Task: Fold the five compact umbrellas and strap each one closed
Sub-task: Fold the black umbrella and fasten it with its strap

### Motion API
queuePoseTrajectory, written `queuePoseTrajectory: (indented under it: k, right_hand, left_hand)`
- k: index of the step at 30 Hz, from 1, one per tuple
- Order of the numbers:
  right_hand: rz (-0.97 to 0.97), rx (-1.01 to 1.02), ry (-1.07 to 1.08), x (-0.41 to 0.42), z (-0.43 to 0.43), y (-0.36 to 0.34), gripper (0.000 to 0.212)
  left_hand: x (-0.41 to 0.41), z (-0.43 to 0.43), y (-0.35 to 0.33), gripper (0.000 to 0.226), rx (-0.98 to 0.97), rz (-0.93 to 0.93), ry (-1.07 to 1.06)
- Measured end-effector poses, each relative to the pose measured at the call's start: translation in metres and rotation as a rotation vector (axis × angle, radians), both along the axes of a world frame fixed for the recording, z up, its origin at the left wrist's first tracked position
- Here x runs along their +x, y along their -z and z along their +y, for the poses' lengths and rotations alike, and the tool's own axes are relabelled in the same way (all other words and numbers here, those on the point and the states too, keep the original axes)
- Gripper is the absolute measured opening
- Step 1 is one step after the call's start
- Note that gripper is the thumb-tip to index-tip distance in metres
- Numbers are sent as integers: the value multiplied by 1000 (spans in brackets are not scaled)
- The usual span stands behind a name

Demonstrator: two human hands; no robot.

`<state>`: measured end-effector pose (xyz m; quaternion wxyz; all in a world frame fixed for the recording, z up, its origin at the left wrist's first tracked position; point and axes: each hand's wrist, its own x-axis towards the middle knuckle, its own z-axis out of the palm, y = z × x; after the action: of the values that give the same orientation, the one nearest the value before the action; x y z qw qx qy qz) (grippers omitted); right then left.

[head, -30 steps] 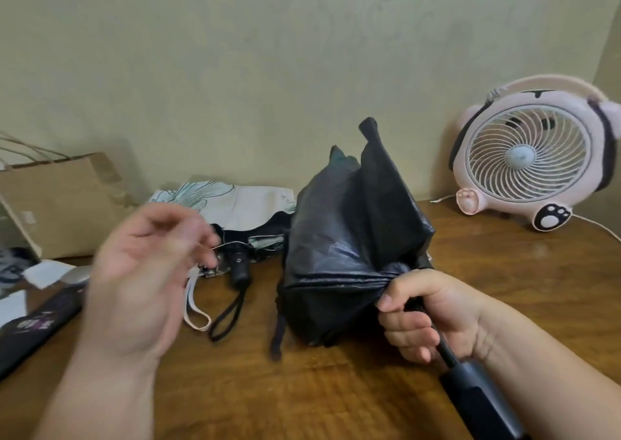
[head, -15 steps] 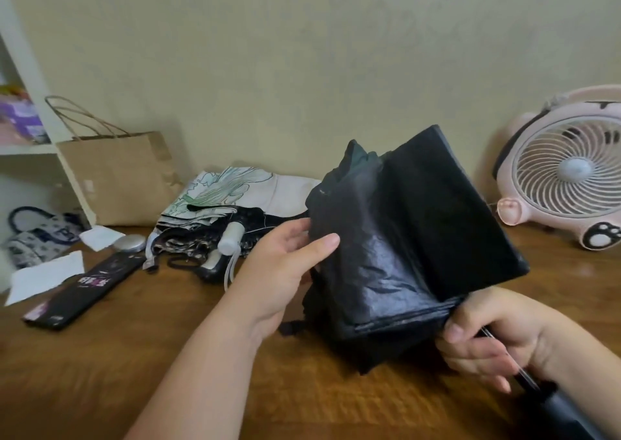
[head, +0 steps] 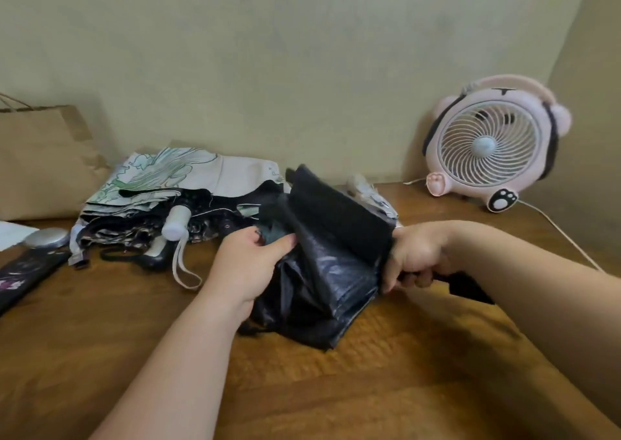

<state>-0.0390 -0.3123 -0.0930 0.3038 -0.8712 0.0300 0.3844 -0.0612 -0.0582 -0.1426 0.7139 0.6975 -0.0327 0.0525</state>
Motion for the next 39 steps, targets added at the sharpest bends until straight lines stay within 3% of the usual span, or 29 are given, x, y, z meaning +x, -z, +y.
queuePoseTrajectory:
  k: [3,7,10,13,17,20,25,31,36,39]
  right_hand:
    - [-204,-108,54,-5,5,5,45]
    - [-525,-438,-78,-13,14,11,31]
    - [-605,-501,-102,-12,17,17,17]
    - [-524,-520,-80,-7,12,12,19]
    - [-153,-438,-33,2,4,3,12]
    - [-37,-387,-30,8,-3,4,16]
    - [-1,-243,-3,10,-16,10,28]
    - [-52,-161,-36,15,-31,8,29]
    - [-84,-140,-167,24,-38,2,29]
    - [-151,-112,-151,27,-37,3,19]
  left_hand:
    - [4,-3,8,8,26,42,-42]
    - [4,-3,6,8,21,52,-37]
    - [3,-1,4,10,19,57,-35]
    - [1,-2,1,10,29,61,-36]
    - [-2,-1,-1,12,69,104,-10]
    - [-3,-2,-3,10,94,146,-1]
    - [-17,-5,-27,48,277,64,-285]
    - [-39,-9,-45,50,414,199,31]
    - [-44,-17,-51,24,203,208,145]
    - [-46,-17,-54,39,134,226,189]
